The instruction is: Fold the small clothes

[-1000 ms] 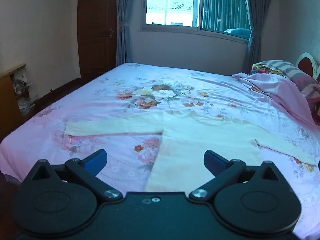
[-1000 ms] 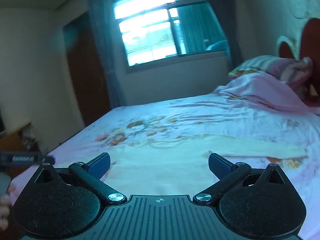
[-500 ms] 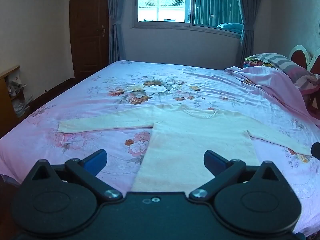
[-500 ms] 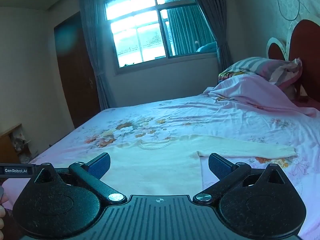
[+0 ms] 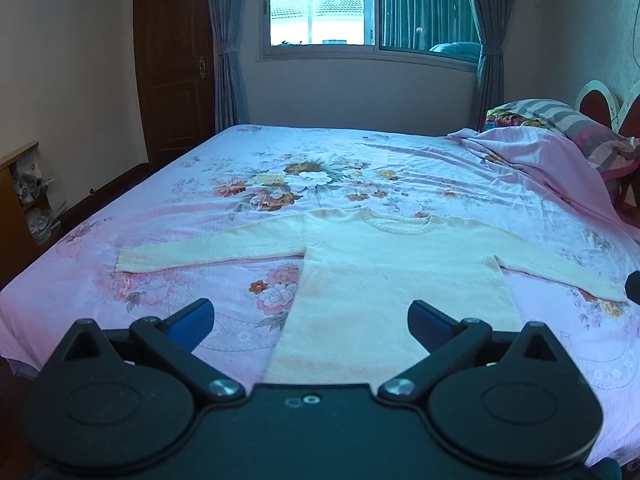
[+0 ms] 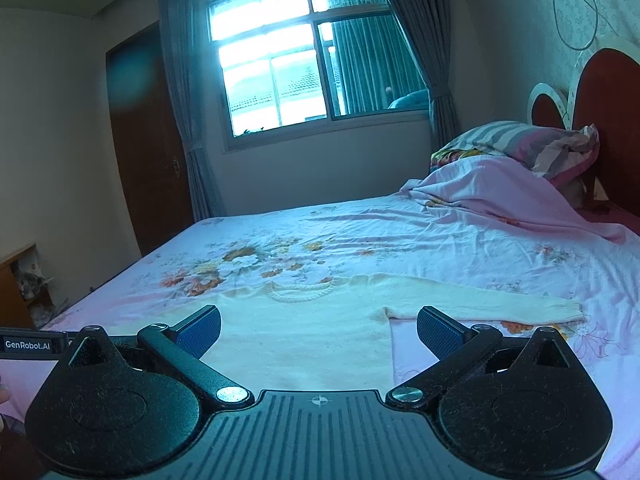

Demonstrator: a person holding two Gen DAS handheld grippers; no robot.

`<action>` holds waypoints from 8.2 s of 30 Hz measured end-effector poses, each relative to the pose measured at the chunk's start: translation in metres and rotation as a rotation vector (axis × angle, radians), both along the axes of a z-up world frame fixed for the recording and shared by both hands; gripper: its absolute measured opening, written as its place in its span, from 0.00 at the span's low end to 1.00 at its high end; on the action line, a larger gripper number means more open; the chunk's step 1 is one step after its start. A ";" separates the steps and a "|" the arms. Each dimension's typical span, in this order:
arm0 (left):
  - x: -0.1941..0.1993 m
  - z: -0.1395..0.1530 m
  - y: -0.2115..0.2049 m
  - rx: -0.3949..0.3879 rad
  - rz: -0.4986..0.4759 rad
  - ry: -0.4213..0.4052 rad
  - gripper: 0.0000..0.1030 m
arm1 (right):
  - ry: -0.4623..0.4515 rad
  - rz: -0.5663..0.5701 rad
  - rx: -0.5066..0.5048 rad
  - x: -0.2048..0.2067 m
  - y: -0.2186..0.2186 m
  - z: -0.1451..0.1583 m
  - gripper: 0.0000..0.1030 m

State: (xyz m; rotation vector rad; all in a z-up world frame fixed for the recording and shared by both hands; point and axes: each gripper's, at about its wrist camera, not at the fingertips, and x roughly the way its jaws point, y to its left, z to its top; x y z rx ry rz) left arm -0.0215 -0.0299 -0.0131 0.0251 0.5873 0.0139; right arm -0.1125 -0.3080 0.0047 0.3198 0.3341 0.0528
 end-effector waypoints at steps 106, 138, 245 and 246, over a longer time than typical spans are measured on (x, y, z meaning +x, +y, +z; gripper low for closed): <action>0.244 -0.115 0.214 -0.246 0.410 0.332 0.87 | 0.197 0.161 -0.099 0.247 0.107 -0.069 1.00; 0.327 -0.196 0.341 -0.801 0.676 0.235 0.15 | 0.309 0.185 -0.122 0.420 0.154 -0.143 1.00; 0.358 -0.173 0.053 -0.174 -0.044 0.392 0.65 | 0.449 -0.132 0.144 0.364 0.001 -0.175 0.02; 0.357 -0.174 0.052 -0.167 -0.046 0.389 0.67 | 0.456 -0.156 0.146 0.352 -0.008 -0.177 0.02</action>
